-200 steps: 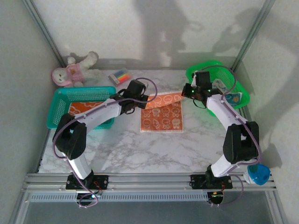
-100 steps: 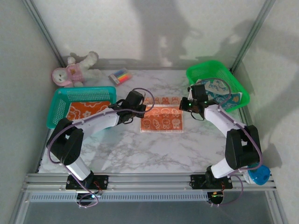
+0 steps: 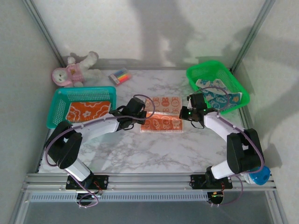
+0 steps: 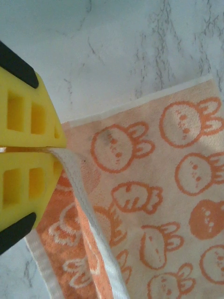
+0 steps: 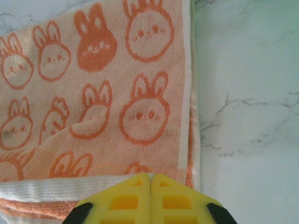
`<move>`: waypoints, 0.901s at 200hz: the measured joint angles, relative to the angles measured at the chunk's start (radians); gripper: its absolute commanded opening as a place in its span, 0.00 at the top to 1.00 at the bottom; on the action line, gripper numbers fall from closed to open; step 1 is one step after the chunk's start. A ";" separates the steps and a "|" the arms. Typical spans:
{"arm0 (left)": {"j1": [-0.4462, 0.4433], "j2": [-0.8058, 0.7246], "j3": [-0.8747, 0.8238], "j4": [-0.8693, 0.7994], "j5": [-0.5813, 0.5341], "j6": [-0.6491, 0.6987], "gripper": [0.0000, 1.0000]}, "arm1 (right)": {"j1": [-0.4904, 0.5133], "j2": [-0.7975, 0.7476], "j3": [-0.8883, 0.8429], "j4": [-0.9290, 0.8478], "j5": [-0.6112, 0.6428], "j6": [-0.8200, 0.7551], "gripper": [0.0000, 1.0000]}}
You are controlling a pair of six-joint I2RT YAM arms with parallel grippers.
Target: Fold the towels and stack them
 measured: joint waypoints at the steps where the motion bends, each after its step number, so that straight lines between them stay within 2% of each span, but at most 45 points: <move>1: -0.001 -0.001 -0.001 0.000 0.000 0.000 0.93 | 0.000 -0.001 -0.001 0.000 0.000 0.000 1.00; 72: -0.049 -0.023 -0.093 0.019 0.000 -0.049 0.88 | 0.012 -0.024 -0.069 0.002 0.000 0.015 1.00; 180: -0.056 -0.023 -0.120 0.050 0.000 -0.071 0.83 | 0.034 -0.018 -0.085 0.024 0.005 0.019 0.99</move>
